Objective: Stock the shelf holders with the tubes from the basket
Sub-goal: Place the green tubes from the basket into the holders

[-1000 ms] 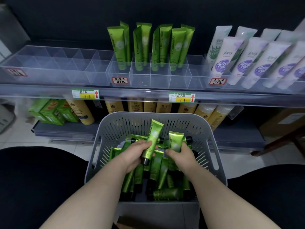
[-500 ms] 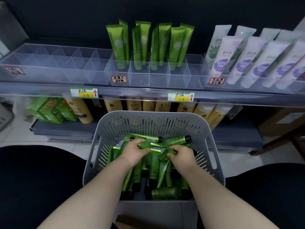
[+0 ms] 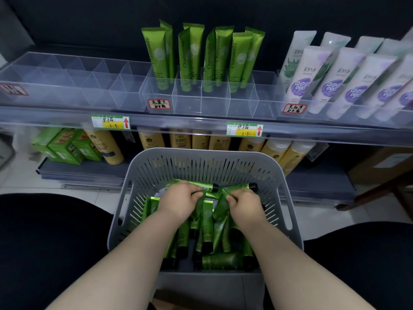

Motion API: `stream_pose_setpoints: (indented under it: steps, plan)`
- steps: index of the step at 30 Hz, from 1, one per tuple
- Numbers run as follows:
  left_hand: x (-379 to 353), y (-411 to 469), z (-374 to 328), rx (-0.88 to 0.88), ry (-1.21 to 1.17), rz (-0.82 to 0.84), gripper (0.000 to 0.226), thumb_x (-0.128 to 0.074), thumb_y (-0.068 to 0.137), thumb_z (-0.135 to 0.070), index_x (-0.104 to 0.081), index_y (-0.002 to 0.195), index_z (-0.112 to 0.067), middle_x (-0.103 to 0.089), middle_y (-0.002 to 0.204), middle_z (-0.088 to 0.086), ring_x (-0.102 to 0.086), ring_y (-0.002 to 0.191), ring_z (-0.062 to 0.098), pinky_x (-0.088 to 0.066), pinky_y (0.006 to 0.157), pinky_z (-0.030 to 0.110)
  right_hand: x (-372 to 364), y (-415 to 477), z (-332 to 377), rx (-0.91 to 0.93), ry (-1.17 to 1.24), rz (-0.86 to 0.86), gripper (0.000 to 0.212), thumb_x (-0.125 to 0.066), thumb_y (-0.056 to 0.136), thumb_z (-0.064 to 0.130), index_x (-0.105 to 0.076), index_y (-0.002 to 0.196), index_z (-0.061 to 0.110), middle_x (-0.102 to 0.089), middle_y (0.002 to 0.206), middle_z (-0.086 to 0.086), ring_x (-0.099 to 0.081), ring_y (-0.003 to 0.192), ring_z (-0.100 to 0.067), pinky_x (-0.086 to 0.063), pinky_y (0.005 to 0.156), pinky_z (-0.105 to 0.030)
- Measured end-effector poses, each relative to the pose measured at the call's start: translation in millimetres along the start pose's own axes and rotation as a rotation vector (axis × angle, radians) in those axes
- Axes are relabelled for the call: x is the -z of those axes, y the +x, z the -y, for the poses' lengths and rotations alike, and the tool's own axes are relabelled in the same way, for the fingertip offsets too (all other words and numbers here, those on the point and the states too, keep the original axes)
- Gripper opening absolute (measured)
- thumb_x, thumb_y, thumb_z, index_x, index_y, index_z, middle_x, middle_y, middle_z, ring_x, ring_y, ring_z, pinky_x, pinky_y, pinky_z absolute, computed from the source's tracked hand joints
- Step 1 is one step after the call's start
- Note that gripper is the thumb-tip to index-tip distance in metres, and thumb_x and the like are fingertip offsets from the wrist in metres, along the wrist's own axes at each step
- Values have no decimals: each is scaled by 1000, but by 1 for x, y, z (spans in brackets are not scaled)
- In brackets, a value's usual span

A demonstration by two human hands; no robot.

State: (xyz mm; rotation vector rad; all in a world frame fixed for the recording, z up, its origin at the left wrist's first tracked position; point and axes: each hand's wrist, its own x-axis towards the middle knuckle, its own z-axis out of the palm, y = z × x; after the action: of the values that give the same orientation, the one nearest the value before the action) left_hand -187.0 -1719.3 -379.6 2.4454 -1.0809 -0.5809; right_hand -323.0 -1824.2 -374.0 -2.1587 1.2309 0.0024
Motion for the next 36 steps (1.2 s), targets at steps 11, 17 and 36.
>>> stream_pose_setpoints:
  steps: [11, 17, 36]
  plan:
    - [50, -3, -30, -29, -307, -220, 23, -63, 88, -23, -70, 110, -18, -68, 111, -1, -59, 106, 10, -32, 92, 9, 60, 10, 33, 137, 5, -126, 22, -52, 94, 24, -71, 105, 21, -68, 106, -5, -63, 94, -23, -51, 86, -30]
    - [90, -10, -57, -71, -482, -417, 20, -67, 84, -18, -73, 103, -19, -67, 94, -11, -59, 94, 2, -36, 88, 3, 138, 5, 72, 329, 29, -333, 21, -57, 91, 20, -72, 106, 15, -70, 104, -3, -60, 103, -20, -37, 88, -18]
    - [208, 29, -186, -513, -377, -635, 18, -63, 87, -22, -70, 95, -36, -66, 82, -21, -64, 73, -3, -52, 79, 16, 301, 42, 123, 600, 83, -715, 20, -61, 89, 24, -72, 105, 21, -65, 93, 12, -56, 88, -1, -40, 84, -10]
